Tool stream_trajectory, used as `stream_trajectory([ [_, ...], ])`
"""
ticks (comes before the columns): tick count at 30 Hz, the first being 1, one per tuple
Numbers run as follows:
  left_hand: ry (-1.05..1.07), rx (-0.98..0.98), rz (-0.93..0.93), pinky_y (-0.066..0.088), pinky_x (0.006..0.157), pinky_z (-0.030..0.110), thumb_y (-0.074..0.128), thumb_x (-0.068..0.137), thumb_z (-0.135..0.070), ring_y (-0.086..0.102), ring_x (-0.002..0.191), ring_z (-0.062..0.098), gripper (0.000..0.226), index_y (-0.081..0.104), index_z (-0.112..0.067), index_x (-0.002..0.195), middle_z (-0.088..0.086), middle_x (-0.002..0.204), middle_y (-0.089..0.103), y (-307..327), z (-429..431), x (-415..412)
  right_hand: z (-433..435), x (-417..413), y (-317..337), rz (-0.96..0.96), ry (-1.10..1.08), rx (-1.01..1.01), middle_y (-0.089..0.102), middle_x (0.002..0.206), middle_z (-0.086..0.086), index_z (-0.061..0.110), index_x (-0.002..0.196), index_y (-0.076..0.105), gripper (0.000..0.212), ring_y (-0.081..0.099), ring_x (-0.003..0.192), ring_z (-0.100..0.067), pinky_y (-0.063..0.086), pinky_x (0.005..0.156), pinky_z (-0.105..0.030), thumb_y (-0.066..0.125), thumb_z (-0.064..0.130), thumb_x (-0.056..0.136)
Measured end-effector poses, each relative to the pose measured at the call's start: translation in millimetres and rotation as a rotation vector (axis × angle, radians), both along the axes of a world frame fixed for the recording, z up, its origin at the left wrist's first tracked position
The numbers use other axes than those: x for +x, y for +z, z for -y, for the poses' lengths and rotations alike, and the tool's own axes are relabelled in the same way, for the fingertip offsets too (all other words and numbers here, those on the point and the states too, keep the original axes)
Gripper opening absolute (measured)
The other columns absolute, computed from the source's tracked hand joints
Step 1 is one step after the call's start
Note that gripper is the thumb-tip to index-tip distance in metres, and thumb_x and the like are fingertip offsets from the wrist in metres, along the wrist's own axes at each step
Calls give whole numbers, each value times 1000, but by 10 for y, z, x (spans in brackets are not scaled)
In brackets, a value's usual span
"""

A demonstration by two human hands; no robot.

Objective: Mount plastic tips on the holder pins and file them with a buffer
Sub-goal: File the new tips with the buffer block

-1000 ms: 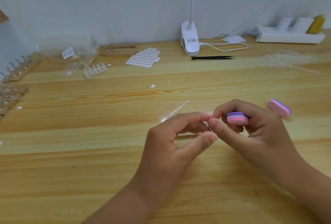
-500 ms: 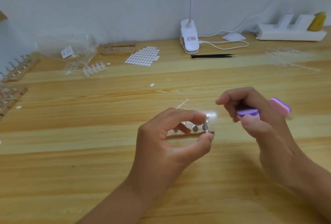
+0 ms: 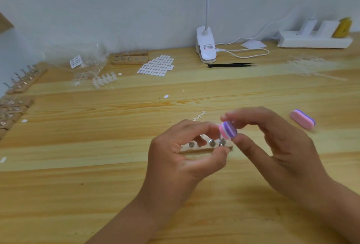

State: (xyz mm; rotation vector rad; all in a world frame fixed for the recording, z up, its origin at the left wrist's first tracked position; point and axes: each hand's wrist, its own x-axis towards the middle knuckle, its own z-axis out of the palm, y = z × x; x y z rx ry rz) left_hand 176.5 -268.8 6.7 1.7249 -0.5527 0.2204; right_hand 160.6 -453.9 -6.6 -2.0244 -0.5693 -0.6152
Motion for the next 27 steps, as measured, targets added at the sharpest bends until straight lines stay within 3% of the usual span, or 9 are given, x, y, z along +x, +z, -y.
stream_trajectory([
  [3,0,-12,-6,50,74,21,75,71,-24,65,79,16,22,75,-30,92,-11,86,71,2,0,-9,20,21,3,86,-68,-104,67,112,11,15,117,63,24,61,109,5,37,86,-1,64,12,93],
  [7,1,-24,-55,52,76,26,75,71,-29,65,80,18,20,74,-30,91,-8,89,72,-3,-15,-9,45,43,0,105,-156,-103,67,104,8,6,110,67,22,55,95,17,35,79,4,71,4,89],
  [12,-17,4,-29,51,77,25,75,74,-28,65,83,20,24,74,-34,97,-9,93,72,5,-9,-1,-24,-1,-1,243,-123,-151,66,113,4,12,115,62,22,60,110,2,38,97,-7,63,11,93],
  [18,-28,-9,-41,51,77,24,75,73,-27,65,82,19,23,74,-32,96,-10,92,71,0,-5,18,-14,11,-2,217,-171,-114,66,112,5,13,116,62,23,58,109,7,37,94,-5,63,10,93],
  [20,-44,-8,-20,50,77,23,75,74,-26,65,83,19,24,74,-33,97,-11,92,71,3,-8,4,-26,2,-23,243,-127,-118,65,115,4,13,117,61,23,60,112,0,39,99,-10,61,10,94],
  [24,-48,-54,-55,49,77,22,76,72,-25,65,81,19,19,74,-27,91,-8,90,71,-13,-30,13,43,52,-47,91,-141,-81,67,108,10,18,115,62,27,63,106,-3,42,91,-10,67,4,93],
  [27,-52,-55,-65,50,78,23,75,72,-26,65,81,18,19,73,-26,91,-8,90,71,-12,-23,22,-6,18,-3,-119,6,245,71,105,9,25,120,61,29,69,104,-14,54,89,-23,66,14,94],
])
